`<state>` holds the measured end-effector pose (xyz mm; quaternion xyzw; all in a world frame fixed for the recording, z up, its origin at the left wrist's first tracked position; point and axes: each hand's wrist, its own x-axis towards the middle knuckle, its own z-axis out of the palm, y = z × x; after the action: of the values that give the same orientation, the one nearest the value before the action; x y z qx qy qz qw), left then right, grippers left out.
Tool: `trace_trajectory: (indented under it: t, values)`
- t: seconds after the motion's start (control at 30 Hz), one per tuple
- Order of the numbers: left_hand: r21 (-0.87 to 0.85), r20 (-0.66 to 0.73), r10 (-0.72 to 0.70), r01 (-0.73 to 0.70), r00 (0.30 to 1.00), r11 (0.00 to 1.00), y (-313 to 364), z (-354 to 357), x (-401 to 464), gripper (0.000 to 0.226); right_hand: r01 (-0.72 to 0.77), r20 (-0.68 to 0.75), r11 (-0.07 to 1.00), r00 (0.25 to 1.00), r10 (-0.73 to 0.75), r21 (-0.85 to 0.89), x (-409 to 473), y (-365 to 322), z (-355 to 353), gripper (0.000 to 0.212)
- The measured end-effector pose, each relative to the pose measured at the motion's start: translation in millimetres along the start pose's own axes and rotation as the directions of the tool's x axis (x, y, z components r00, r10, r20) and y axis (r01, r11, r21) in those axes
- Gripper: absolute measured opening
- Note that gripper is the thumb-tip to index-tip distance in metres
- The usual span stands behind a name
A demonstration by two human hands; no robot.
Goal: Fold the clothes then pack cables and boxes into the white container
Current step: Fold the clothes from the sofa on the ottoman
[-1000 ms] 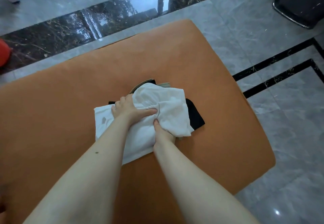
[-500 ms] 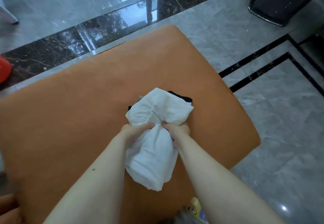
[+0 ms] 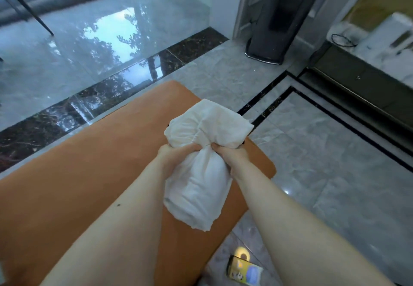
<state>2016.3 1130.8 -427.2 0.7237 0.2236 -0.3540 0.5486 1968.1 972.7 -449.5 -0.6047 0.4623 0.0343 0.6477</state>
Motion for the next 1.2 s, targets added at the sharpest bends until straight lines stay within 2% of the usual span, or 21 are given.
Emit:
trace_trajectory:
  t: [0.07,0.17,0.27,0.47,0.57,0.73,1.03,1.2]
  values:
    - [0.019,0.016,0.041,-0.041,0.999,0.999,18,12,-14,0.096,0.028,-0.008,1.000,1.000,-0.028,0.006,-9,-17,-16,0.057]
    - [0.063,0.040,0.112,-0.114,0.993,0.991,48,37,-31,0.109,0.068,-0.077,0.997,0.995,-0.064,0.044,-10,-43,-45,0.080]
    - [0.137,0.047,0.134,-0.139,0.990,0.981,74,64,-44,0.120,0.082,-0.121,0.994,0.990,-0.073,0.072,-7,-63,-73,0.085]
    - [0.200,0.080,0.145,-0.159,0.986,0.967,112,125,-41,0.113,0.109,-0.177,0.987,0.980,-0.087,0.117,18,-92,-129,0.075]
    - [0.255,0.085,0.163,-0.180,0.983,0.950,133,155,-36,0.117,0.095,-0.187,0.985,0.980,-0.067,0.145,36,-106,-152,0.074]
    - [0.321,0.083,0.138,-0.158,0.987,0.934,181,248,-12,0.115,0.085,-0.209,0.984,0.977,-0.051,0.158,99,-144,-223,0.074]
    - [0.280,0.119,0.081,-0.112,0.990,0.954,225,348,21,0.107,0.078,-0.210,0.991,0.976,-0.054,0.109,166,-193,-304,0.070]
    - [0.220,0.156,0.121,-0.154,0.980,0.963,263,375,47,0.111,0.053,-0.148,0.995,0.988,-0.040,0.083,210,-236,-318,0.076]
